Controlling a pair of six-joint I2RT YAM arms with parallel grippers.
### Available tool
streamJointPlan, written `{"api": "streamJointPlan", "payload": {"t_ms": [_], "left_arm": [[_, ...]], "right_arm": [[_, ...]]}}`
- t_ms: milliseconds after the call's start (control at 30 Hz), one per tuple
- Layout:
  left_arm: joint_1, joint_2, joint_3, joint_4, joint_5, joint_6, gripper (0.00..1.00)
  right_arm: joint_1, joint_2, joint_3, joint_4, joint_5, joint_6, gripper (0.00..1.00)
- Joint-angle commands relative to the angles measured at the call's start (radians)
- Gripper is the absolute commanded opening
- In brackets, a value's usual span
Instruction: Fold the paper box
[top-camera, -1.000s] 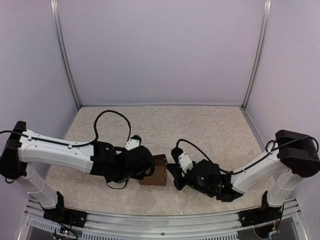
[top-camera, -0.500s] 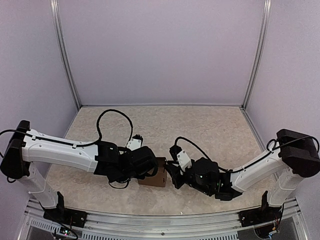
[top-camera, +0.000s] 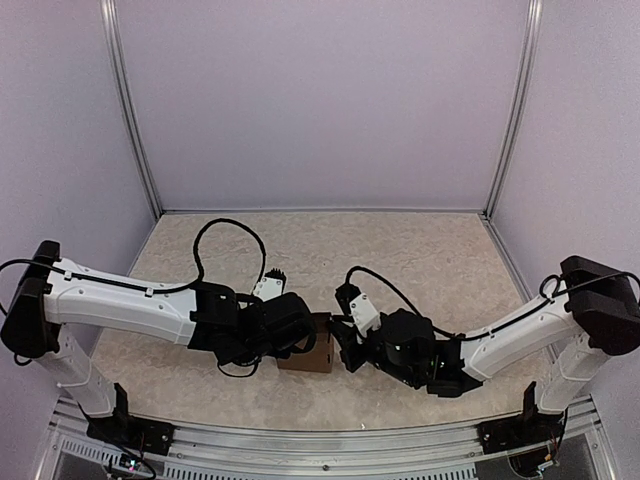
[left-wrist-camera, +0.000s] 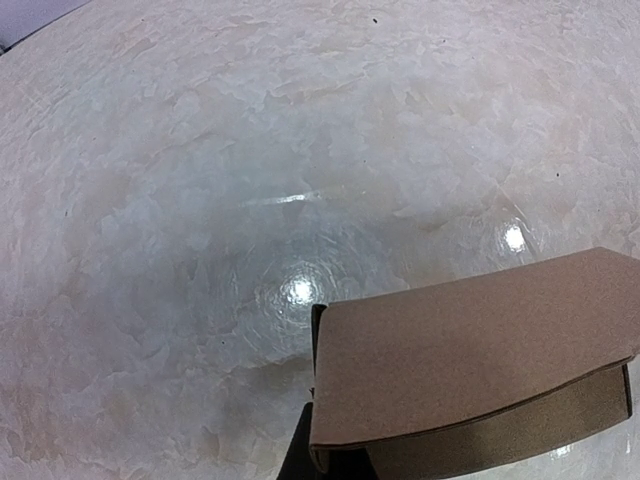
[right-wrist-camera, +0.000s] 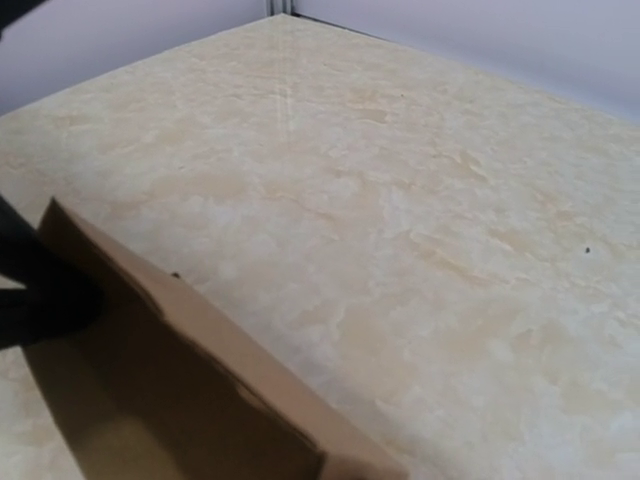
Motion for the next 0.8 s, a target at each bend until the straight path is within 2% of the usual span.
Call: {"api": "streamJointPlan", "payload": {"t_ms": [0, 600, 767], "left_arm": [[-0.010, 0.038, -0.009, -0.042, 0.071, 0.002, 0.00], [-0.017, 0.043, -0.003, -0.037, 0.066, -0.001, 0.00], [-0.019, 0.047, 0.000, -0.037, 0.065, -0.001, 0.00]], "right_arm": [[0.021, -0.003, 0.032, -0.074, 0.024, 0.008, 0.15], [0.029, 0.040, 0.070, -0.182, 0.122, 0.066, 0.15], [0.030, 0.030, 0.071, -0.185, 0.116, 0.073, 0.05]]}}
